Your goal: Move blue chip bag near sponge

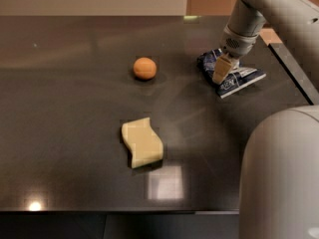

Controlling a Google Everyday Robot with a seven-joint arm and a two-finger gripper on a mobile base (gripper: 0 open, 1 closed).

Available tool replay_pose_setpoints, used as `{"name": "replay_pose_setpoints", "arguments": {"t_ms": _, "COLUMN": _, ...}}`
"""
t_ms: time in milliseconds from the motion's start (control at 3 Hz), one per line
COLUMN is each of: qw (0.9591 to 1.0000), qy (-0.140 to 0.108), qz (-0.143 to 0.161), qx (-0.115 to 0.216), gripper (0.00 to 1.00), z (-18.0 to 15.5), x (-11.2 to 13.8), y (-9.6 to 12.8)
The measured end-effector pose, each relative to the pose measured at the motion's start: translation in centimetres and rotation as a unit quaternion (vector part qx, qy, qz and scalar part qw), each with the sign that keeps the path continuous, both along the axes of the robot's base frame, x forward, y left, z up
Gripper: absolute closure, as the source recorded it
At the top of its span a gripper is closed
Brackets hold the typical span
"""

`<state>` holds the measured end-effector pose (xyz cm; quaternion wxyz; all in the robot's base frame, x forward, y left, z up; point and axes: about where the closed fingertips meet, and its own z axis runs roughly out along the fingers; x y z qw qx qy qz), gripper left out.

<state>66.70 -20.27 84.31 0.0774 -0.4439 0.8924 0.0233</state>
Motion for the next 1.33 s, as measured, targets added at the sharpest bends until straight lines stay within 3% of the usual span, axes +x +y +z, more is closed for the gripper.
{"name": "replay_pose_setpoints", "arguments": {"t_ms": 333, "qw": 0.9999, "qy": -0.005, "qz": 0.008, "qx": -0.002, "gripper": 0.87, "z": 0.8, "x": -0.6, "y": 0.2}}
{"name": "replay_pose_setpoints", "arguments": {"t_ms": 667, "qw": 0.9997, "qy": -0.014, "qz": 0.022, "qx": 0.002, "gripper": 1.00, "z": 2.0, "x": -1.6, "y": 0.8}}
{"name": "replay_pose_setpoints", "arguments": {"t_ms": 1333, "qw": 0.9964, "qy": -0.029, "qz": 0.078, "qx": 0.016, "gripper": 1.00, "z": 5.1, "x": -5.3, "y": 2.9}}
